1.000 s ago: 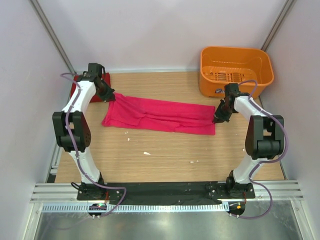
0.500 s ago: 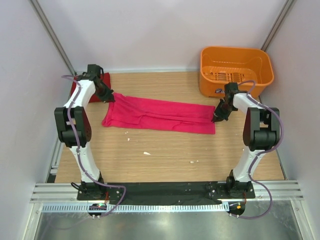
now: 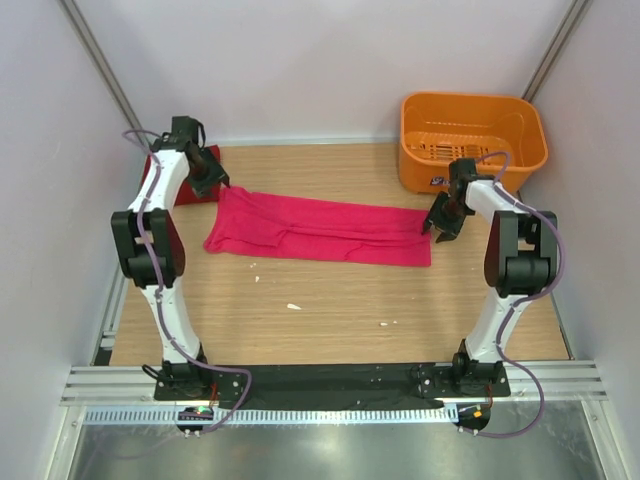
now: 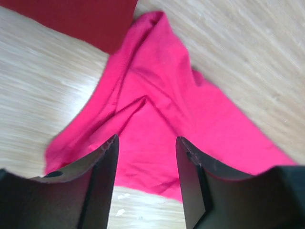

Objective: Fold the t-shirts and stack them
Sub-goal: Fold the tshirt

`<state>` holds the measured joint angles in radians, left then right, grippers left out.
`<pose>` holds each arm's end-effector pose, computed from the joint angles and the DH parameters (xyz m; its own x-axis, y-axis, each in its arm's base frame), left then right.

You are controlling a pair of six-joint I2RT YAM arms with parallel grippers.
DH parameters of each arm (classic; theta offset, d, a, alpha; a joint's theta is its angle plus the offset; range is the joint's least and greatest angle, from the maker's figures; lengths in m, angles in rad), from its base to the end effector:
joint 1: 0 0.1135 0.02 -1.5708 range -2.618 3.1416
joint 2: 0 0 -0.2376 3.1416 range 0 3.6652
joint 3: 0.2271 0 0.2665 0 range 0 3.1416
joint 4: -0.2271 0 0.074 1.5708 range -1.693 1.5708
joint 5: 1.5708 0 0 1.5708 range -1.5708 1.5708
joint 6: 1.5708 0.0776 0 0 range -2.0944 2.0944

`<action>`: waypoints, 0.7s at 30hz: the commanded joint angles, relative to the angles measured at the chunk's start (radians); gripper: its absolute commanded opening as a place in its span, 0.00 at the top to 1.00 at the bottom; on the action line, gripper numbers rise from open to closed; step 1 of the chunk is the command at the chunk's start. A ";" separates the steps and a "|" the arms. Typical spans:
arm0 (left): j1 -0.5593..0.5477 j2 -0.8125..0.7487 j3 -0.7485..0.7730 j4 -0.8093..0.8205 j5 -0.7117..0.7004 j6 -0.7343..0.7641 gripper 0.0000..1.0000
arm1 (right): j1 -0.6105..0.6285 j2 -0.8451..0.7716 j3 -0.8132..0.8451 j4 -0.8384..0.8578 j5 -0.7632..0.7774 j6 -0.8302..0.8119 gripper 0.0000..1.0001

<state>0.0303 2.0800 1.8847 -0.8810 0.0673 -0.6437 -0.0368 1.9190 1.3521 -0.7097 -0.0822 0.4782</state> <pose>0.4740 0.0091 0.1961 -0.7048 -0.6204 -0.3441 -0.5267 0.7825 -0.3322 0.3962 -0.0082 0.1032 -0.8432 0.4900 -0.2213 0.4516 0.8688 0.2032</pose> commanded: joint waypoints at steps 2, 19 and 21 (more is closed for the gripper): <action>0.042 -0.151 -0.131 -0.004 0.024 0.156 0.46 | -0.005 -0.127 -0.065 -0.014 0.009 -0.026 0.48; 0.089 -0.264 -0.449 0.011 0.098 0.266 0.46 | -0.005 -0.226 -0.269 0.065 -0.080 -0.049 0.40; 0.098 -0.261 -0.463 0.019 0.108 0.265 0.47 | -0.005 -0.219 -0.268 0.072 -0.091 -0.049 0.39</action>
<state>0.1062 1.8538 1.4376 -0.8707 0.1387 -0.4065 -0.0376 1.7409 1.0786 -0.6731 -0.1604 0.4469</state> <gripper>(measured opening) 0.536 0.608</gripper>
